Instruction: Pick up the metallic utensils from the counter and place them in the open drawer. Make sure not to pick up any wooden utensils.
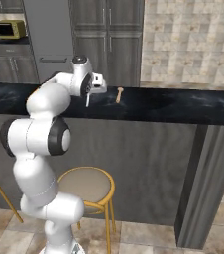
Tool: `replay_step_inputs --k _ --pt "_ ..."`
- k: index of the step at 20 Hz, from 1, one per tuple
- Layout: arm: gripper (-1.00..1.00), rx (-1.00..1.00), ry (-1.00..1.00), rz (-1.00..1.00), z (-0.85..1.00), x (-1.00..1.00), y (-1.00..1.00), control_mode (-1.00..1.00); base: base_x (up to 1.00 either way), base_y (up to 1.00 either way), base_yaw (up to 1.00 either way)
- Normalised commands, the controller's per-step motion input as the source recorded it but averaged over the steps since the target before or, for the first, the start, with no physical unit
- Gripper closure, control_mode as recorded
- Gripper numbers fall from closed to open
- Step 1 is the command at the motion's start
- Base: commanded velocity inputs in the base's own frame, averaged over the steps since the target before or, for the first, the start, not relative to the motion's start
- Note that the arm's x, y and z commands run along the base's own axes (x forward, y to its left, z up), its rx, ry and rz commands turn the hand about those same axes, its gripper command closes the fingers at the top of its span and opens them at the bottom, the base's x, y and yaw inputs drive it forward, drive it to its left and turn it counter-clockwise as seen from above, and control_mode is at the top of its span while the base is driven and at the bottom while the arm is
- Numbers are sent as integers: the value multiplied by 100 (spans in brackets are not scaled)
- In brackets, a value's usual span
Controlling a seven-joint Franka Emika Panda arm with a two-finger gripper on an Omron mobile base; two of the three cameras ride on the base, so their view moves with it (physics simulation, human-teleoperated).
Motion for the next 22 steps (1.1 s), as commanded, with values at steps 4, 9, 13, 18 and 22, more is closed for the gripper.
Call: replay_step_inputs --k 4,9,13,18,22 --pt "100 5 -21 0 48 -100 0 -100 0 0 0" --pt "100 13 -8 0 99 -100 0 -100 0 0 0" --pt "100 4 0 0 94 -100 0 -100 0 0 0" --pt "100 0 2 0 46 -100 0 -100 0 0 0" --pt "100 -7 0 0 1 -100 0 -100 0 0 0"
